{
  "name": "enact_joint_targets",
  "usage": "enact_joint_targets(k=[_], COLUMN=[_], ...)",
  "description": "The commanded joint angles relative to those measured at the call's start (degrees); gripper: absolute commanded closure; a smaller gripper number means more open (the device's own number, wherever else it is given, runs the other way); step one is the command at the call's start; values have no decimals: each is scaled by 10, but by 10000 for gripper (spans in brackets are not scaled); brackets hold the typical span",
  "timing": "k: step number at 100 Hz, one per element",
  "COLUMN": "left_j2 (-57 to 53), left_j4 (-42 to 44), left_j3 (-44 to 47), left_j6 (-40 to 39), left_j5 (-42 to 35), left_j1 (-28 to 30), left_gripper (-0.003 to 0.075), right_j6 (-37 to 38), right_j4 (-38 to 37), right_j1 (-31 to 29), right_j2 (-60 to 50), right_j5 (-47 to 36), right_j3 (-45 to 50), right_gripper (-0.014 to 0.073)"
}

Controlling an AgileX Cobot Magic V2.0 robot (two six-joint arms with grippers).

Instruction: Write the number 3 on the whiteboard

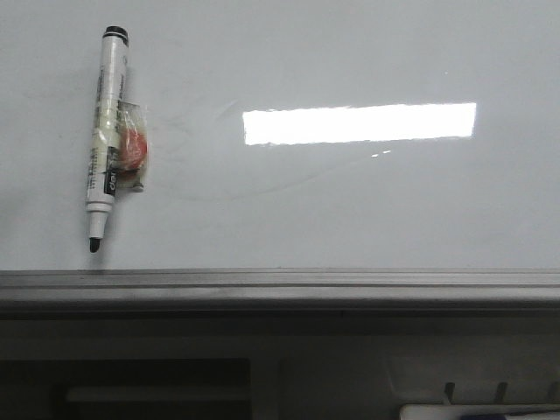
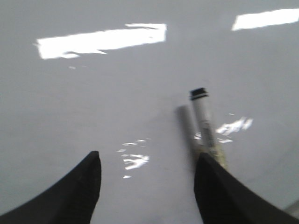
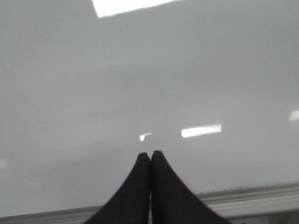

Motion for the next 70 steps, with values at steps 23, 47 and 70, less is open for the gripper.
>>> enact_joint_targets(k=[23, 47, 70], left_j2=[88, 158, 209], left_j4=[-139, -206, -215], left_j3=[-22, -22, -23], left_j6=[-16, -16, -18], left_j5=[-59, -106, -154], left_j1=[-127, -174, -174], left_gripper=[314, 314, 314], right_j6=[0, 0, 0], right_j4=[3, 3, 3], right_j1=[0, 0, 0], right_j2=[11, 11, 11], right_j5=[-64, -78, -87], right_j3=[-21, -21, -21], right_gripper=[655, 655, 655])
